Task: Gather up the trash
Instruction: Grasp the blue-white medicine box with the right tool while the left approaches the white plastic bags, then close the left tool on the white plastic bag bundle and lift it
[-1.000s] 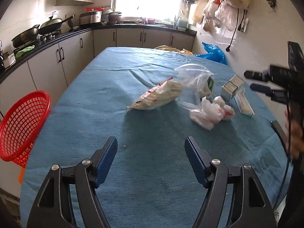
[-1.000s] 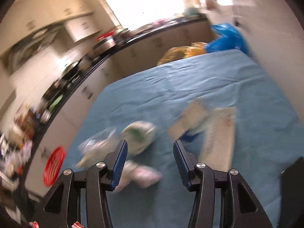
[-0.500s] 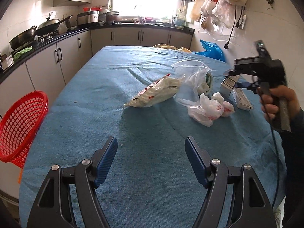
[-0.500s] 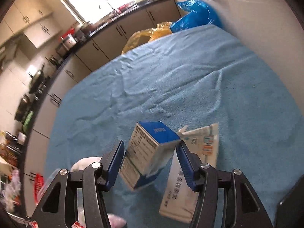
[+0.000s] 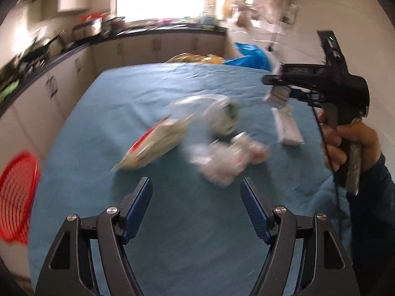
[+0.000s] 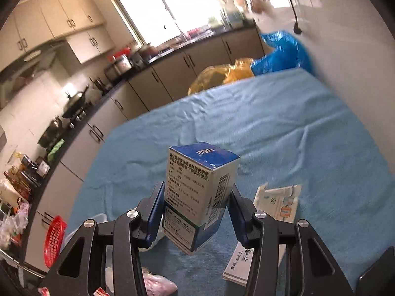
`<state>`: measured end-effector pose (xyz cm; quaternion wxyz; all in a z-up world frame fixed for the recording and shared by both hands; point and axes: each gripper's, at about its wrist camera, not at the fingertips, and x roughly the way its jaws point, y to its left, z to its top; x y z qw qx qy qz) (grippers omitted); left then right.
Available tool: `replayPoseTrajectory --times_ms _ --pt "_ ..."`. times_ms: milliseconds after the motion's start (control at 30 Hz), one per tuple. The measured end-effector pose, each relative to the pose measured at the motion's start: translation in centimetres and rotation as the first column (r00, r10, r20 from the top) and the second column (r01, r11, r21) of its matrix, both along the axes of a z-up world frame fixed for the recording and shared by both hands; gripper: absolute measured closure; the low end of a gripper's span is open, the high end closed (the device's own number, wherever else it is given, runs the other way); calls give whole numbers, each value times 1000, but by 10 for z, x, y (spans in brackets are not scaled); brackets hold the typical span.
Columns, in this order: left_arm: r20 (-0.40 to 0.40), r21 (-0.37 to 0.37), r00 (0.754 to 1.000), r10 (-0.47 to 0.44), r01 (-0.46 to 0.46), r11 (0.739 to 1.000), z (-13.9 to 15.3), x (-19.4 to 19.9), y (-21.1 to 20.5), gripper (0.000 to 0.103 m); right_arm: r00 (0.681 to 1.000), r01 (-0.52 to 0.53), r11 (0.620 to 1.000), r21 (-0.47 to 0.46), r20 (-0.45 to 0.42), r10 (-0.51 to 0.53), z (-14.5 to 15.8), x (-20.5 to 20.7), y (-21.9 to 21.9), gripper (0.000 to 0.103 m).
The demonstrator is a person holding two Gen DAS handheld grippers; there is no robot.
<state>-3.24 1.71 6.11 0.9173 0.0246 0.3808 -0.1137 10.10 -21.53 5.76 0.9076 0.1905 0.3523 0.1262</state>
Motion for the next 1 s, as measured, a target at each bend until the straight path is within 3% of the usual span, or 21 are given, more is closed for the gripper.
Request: replayPoseTrajectory --times_ms 100,267,433,500,567,600,700,800,1000 --pt "-19 74 994 -111 112 991 1 18 -34 31 999 31 999 37 21 -32 8 -6 -16 50" --pt "-71 272 966 -247 258 927 -20 51 -88 33 995 93 990 106 23 -96 15 -8 -41 50" --pt "-133 370 962 -239 272 888 -42 75 -101 38 995 91 987 131 19 -95 19 -11 -45 50" --pt "-144 359 963 -229 267 894 -47 82 -98 38 996 82 988 127 29 -87 22 -13 -44 50" --pt "-146 304 964 -224 259 917 -47 86 -92 43 996 71 990 119 42 -76 24 -15 -41 50" --pt "-142 296 966 -216 250 922 -47 86 -91 57 996 69 991 112 49 -75 26 -17 -39 50" --pt "-118 263 979 -164 190 946 -49 81 -82 71 996 60 994 93 58 -66 26 -18 -32 50" --pt "-78 170 989 -129 140 975 -43 65 -65 72 997 34 997 75 60 -38 25 -20 -22 50" --pt "142 44 989 -35 29 999 -18 18 -32 72 991 -84 996 -4 100 84 25 -28 21 50"
